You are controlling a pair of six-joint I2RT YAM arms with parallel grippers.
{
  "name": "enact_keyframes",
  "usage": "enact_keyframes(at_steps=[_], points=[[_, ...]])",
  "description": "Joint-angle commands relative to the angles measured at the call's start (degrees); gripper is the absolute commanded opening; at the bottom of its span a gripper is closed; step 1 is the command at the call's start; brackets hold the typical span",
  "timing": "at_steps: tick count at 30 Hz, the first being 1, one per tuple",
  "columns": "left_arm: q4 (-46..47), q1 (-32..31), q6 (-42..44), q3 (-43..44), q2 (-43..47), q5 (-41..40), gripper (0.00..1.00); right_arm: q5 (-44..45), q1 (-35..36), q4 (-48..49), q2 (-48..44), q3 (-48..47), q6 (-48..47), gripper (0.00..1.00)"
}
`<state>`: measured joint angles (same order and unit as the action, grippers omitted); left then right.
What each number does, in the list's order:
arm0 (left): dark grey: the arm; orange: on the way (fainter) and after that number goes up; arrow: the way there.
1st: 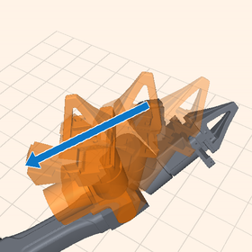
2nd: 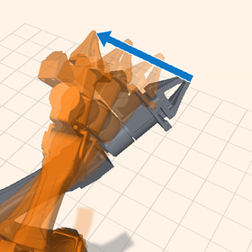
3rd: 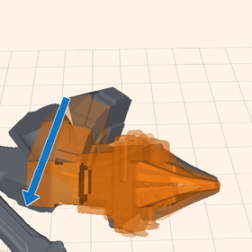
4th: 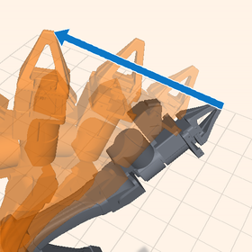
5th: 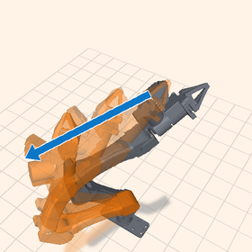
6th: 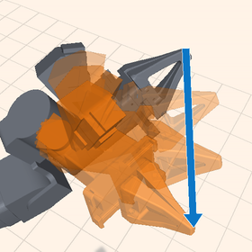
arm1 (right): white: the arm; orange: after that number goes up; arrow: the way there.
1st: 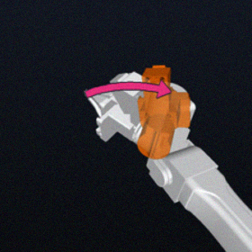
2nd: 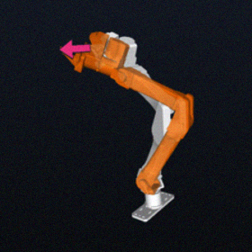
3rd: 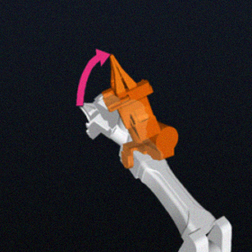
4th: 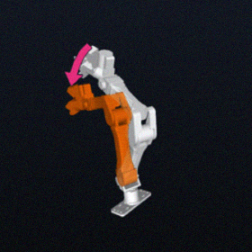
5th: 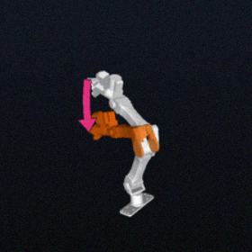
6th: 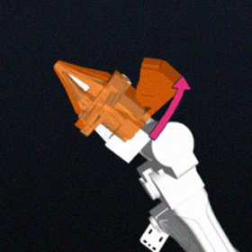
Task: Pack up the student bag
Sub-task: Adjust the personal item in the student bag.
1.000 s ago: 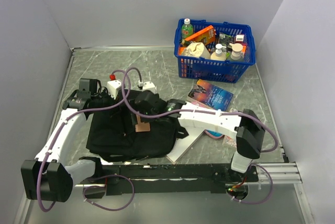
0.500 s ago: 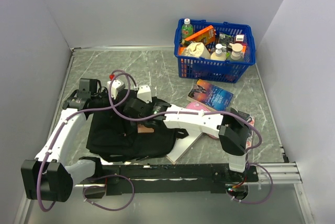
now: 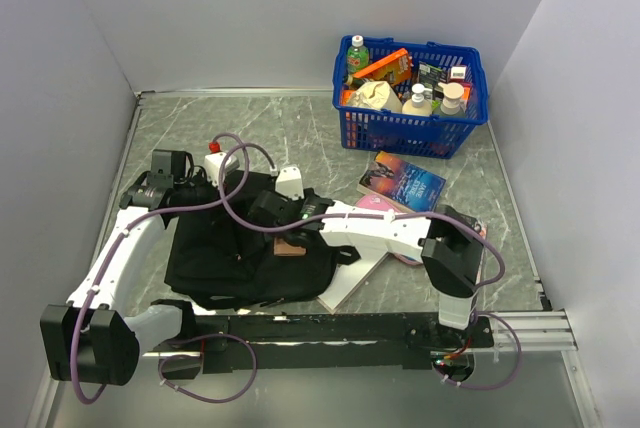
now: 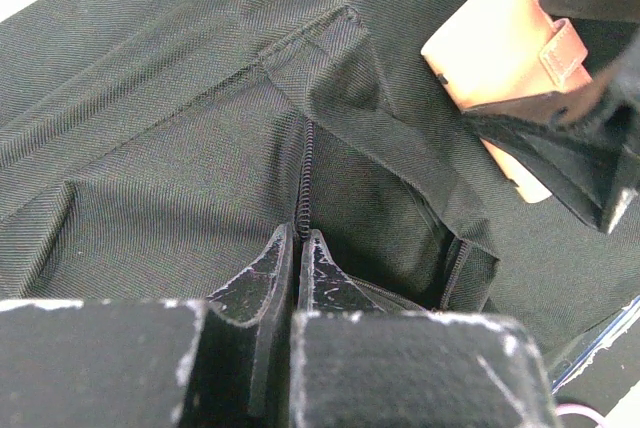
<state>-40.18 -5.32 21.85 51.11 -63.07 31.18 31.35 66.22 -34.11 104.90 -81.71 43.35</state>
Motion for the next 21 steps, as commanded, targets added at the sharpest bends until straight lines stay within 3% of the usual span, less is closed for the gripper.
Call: enact_keyframes(at_steps=[1,4,9,16,21], points=[[1.2,-0.2,-0.7,1.9,0.4,2.8,0.01,4.1,2.9,0.1,-1.6,-2.7,-5.9,0.85],[1.3,-0.2,-0.4,1.4,0.7,2.4,0.01,6.5,5.1,0.3,-1.3,-2.1,-8.2,0.88],[1.3,-0.1,-0.5,1.2,0.4,2.8,0.01,3.0,3.9,-1.5,-2.8,2.7,-2.8,0.91],[1.2,-0.2,-0.2,1.1,0.4,2.7,0.01,-12.4,-3.4,9.4,-14.4,16.6,0.1,0.93],[1.5,-0.2,-0.5,0.9,0.2,2.9,0.01,-24.7,-9.3,15.2,-17.3,21.6,3.0,0.93]])
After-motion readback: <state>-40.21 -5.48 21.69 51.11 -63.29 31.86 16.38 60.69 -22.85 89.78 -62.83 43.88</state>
